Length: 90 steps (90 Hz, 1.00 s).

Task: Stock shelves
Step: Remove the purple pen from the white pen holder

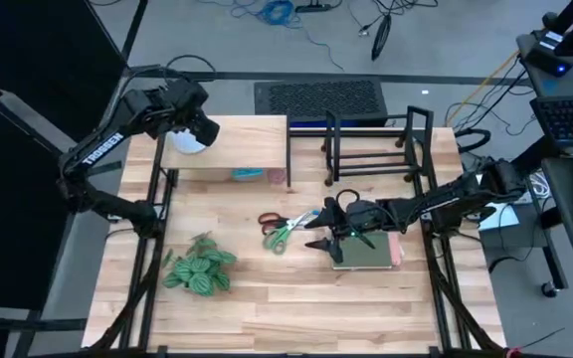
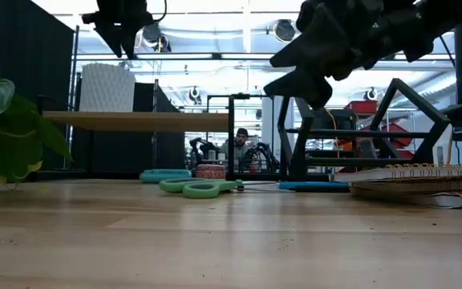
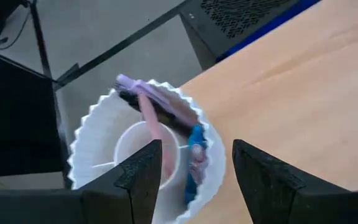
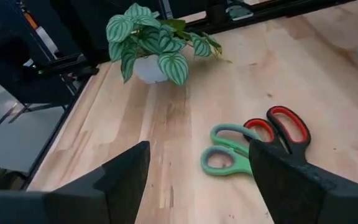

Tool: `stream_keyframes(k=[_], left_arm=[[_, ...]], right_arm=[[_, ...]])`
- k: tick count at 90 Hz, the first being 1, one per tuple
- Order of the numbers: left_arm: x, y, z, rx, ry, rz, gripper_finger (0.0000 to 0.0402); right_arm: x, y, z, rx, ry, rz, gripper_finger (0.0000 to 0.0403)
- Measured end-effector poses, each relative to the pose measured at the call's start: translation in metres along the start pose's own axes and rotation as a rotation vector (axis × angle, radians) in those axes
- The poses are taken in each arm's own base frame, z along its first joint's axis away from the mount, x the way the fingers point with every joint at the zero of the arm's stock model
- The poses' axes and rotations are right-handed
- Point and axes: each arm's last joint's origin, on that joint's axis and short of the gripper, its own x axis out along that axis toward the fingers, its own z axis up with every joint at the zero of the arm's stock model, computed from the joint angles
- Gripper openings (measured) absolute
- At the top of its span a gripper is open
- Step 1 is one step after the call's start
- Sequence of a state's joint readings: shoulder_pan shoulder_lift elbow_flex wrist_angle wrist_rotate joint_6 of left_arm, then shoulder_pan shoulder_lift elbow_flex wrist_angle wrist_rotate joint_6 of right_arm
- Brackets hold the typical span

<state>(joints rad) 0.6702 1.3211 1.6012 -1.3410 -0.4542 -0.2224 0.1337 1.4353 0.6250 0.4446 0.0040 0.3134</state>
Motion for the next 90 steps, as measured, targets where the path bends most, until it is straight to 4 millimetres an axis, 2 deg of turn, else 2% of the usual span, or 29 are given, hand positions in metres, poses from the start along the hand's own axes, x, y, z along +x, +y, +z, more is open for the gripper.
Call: stream_keyframes(k=[31, 54, 90], left_arm=[[0.004, 0.005, 0.002, -0.032, 0.004, -0.011, 0.0182], [0.023, -0.002, -0.008, -0.024, 0.073, 0.008, 0.0182], [0.024, -0.002, -0.003, -0.026, 0.024, 0.008, 0.0182]], right_arm=[[0.000, 0.000, 0.000, 0.008, 0.000, 0.000, 0.0258], [0.000, 0.000, 0.000, 0.016, 0.000, 0.000, 0.0258], [0.000, 0.000, 0.000, 0.016, -0.001, 0.000, 0.0258]])
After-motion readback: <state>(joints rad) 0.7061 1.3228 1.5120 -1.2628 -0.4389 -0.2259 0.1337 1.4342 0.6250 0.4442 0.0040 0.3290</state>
